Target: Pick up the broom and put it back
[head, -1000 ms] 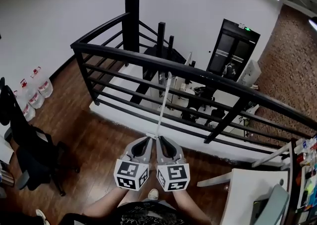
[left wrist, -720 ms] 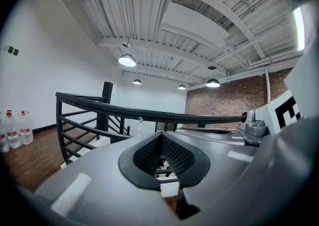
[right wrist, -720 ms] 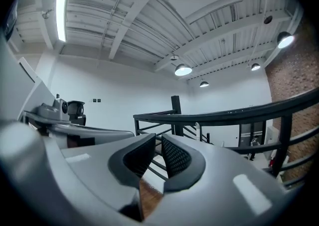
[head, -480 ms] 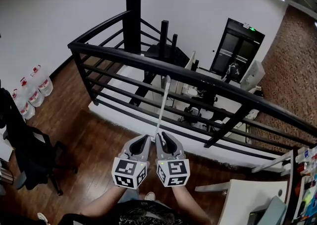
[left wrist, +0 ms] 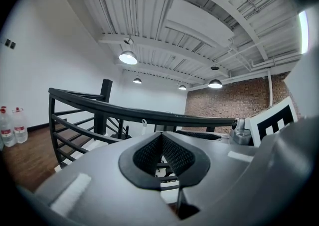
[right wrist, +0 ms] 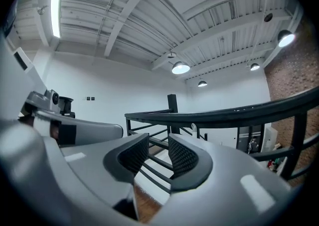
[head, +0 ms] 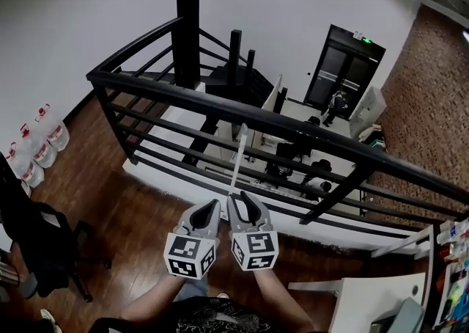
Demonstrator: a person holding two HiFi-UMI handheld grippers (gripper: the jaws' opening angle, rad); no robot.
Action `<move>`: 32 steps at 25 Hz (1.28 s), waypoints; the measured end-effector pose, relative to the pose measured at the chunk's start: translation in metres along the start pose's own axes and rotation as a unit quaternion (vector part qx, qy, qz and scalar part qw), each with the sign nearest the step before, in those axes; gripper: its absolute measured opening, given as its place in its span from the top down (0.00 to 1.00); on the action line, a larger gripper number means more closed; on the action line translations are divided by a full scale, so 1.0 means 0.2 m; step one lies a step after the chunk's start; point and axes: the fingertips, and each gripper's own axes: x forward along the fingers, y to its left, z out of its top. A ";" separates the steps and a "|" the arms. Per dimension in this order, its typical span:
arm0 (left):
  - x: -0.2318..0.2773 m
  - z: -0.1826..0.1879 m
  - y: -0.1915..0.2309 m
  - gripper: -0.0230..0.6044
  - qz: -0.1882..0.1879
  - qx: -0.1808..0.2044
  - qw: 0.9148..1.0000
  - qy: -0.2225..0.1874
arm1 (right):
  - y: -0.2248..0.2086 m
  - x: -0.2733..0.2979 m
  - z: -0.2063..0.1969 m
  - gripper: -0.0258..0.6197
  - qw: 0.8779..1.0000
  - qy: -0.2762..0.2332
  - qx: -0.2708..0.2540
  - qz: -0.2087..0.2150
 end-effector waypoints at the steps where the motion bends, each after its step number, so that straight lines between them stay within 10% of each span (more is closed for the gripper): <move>1: 0.04 0.01 0.02 0.96 -0.001 0.000 1.000 0.000 | -0.02 0.04 -0.01 0.81 1.000 0.004 0.000 -0.001; 32: 0.97 0.18 0.62 0.96 -0.093 0.030 0.994 0.045 | -0.71 1.12 -0.27 0.65 0.988 0.077 0.054 -0.124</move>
